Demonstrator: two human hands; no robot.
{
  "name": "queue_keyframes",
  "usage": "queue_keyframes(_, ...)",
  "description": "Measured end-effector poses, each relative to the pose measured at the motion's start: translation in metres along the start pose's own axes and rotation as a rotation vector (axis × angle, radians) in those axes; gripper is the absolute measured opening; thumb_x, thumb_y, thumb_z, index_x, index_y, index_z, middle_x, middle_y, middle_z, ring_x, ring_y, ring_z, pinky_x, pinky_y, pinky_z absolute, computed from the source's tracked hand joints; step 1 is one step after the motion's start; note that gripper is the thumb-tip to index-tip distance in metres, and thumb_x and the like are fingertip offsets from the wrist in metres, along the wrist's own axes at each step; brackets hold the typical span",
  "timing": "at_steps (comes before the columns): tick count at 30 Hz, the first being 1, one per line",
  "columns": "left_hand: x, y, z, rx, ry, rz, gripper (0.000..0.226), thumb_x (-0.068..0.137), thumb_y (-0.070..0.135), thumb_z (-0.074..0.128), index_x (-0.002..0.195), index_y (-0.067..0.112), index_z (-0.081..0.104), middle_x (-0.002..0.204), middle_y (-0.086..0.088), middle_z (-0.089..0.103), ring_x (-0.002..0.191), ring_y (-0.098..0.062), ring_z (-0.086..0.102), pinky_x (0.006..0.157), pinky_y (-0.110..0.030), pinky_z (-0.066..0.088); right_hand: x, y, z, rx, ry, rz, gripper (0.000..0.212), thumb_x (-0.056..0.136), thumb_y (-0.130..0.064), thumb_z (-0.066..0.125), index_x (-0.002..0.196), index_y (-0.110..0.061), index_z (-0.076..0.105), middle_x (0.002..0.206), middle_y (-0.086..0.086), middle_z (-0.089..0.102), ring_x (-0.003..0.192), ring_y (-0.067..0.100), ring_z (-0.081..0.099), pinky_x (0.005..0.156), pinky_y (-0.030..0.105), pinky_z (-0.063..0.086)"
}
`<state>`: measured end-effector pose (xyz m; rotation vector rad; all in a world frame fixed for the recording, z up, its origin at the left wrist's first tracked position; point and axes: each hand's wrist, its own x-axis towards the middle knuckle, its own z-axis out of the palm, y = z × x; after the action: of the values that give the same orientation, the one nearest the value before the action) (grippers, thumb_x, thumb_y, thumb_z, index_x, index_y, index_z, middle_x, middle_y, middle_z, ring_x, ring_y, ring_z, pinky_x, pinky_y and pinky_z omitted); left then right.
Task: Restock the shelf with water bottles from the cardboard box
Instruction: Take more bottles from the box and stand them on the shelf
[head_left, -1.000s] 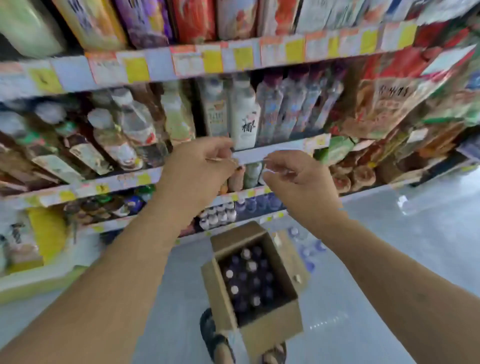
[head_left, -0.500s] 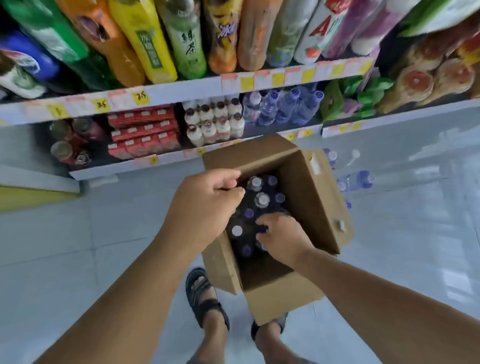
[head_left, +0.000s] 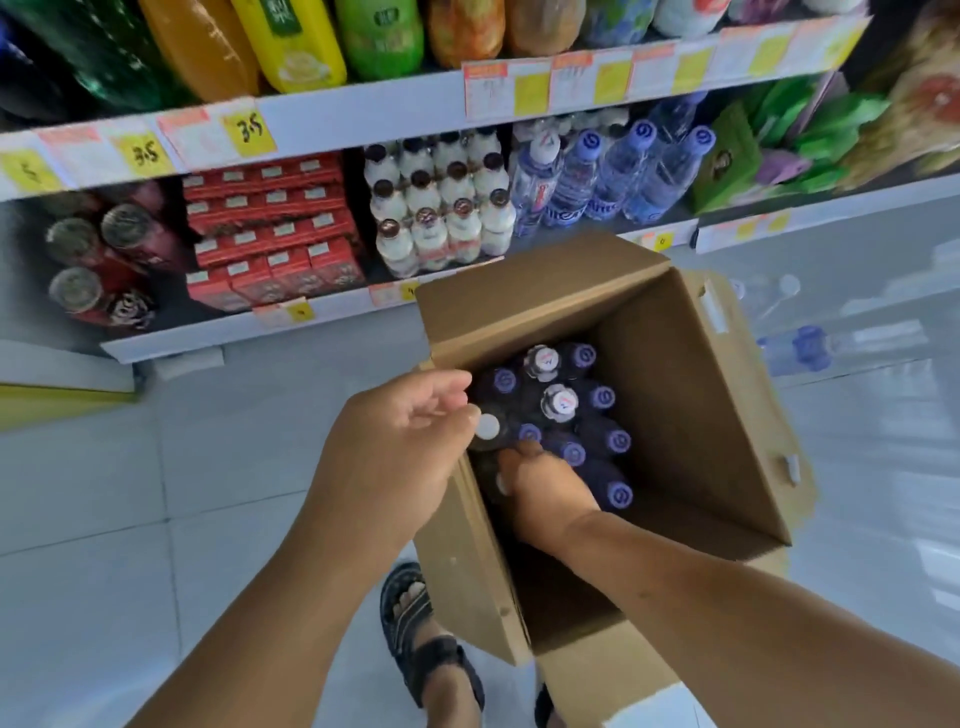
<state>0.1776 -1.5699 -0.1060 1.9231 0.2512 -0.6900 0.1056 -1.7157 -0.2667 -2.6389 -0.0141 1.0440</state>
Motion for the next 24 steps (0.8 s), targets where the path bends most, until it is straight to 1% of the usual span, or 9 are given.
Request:
queue_keyframes(4,-0.030,0.031,-0.009,0.011,-0.010,0.008,0.029,0.089,0.017,0.066,0.103,0.042,0.071,0.096,0.023,0.071,0.087,0.015,0.061,0.080,-0.019,0.049,-0.069,-0.010,-0.066,0.161,0.168,-0.029,0.036,0.083,-0.023,0.056,0.118,-0.014,0.059,0.122,0.010,0.052,0.103,0.036,0.058,0.084,0.038,0.051)
queue_keyframes(8,-0.082,0.090,-0.019,-0.021,-0.037,0.037,0.043,0.088,0.005,0.061,0.092,0.048,0.068,0.097,0.024,0.070,0.087,0.019,0.059,0.069,-0.005,0.042,-0.159,-0.040,-0.168,0.239,0.353,-0.145,0.036,0.081,-0.035,0.047,0.098,-0.011,0.067,0.100,0.010,0.061,0.095,0.031,0.058,0.080,0.036,0.049)
queue_keyframes(11,-0.129,0.146,-0.034,-0.075,-0.027,0.074,0.047,0.085,-0.002,0.059,0.090,0.043,0.070,0.094,0.023,0.071,0.081,0.016,0.063,0.059,0.000,0.041,-0.230,-0.068,-0.251,0.273,0.487,-0.176,0.023,0.075,-0.026,0.070,0.092,-0.011,0.070,0.093,0.007,0.061,0.086,0.019,0.055,0.070,0.027,0.040)
queue_keyframes(14,-0.179,0.208,-0.056,-0.132,-0.020,0.135,0.040,0.079,0.005,0.065,0.086,0.043,0.069,0.097,0.019,0.072,0.093,-0.001,0.067,0.071,-0.013,0.047,-0.301,-0.093,-0.333,0.252,0.550,-0.192,0.026,0.068,-0.026,0.075,0.089,-0.012,0.069,0.089,0.003,0.060,0.082,0.021,0.056,0.064,0.029,0.042)
queue_keyframes(15,-0.197,0.229,-0.065,-0.148,-0.022,0.171,0.033,0.071,0.013,0.069,0.086,0.043,0.070,0.095,0.018,0.071,0.098,-0.007,0.067,0.076,-0.019,0.048,-0.327,-0.102,-0.360,0.258,0.596,-0.219,0.023,0.068,-0.024,0.075,0.084,-0.009,0.068,0.084,0.005,0.060,0.079,0.022,0.056,0.063,0.031,0.040)
queue_keyframes(17,-0.233,0.270,-0.083,-0.187,-0.074,0.256,0.038,0.056,0.024,0.070,0.088,0.043,0.073,0.096,0.017,0.073,0.105,-0.012,0.067,0.084,-0.028,0.051,-0.376,-0.120,-0.414,0.294,0.696,-0.254,0.021,0.068,-0.023,0.075,0.079,-0.006,0.068,0.078,0.008,0.062,0.074,0.023,0.056,0.065,0.035,0.042)
queue_keyframes(19,-0.267,0.306,-0.102,-0.190,-0.197,0.366,0.052,0.060,0.017,0.073,0.099,0.052,0.071,0.105,0.019,0.073,0.108,-0.004,0.065,0.082,-0.024,0.053,-0.425,-0.140,-0.466,0.358,0.749,-0.299,0.020,0.069,-0.024,0.075,0.080,-0.009,0.070,0.078,0.009,0.066,0.070,0.021,0.058,0.064,0.041,0.048)
queue_keyframes(21,-0.296,0.338,-0.120,-0.184,-0.300,0.464,0.069,0.064,0.012,0.074,0.113,0.061,0.062,0.119,0.025,0.067,0.114,0.006,0.059,0.078,-0.019,0.054,-0.470,-0.160,-0.513,0.423,0.792,-0.366,0.017,0.070,-0.026,0.077,0.079,-0.013,0.071,0.072,0.007,0.068,0.058,0.016,0.058,0.054,0.040,0.049)
queue_keyframes(24,-0.335,0.384,-0.147,-0.176,-0.344,0.594,0.077,0.067,0.023,0.082,0.120,0.068,0.049,0.128,0.038,0.055,0.120,0.018,0.048,0.083,-0.012,0.050,-0.524,-0.193,-0.572,0.512,0.900,-0.461,0.017,0.069,-0.029,0.079,0.074,-0.015,0.070,0.057,-0.007,0.059,0.047,0.001,0.046,0.044,0.021,0.040)
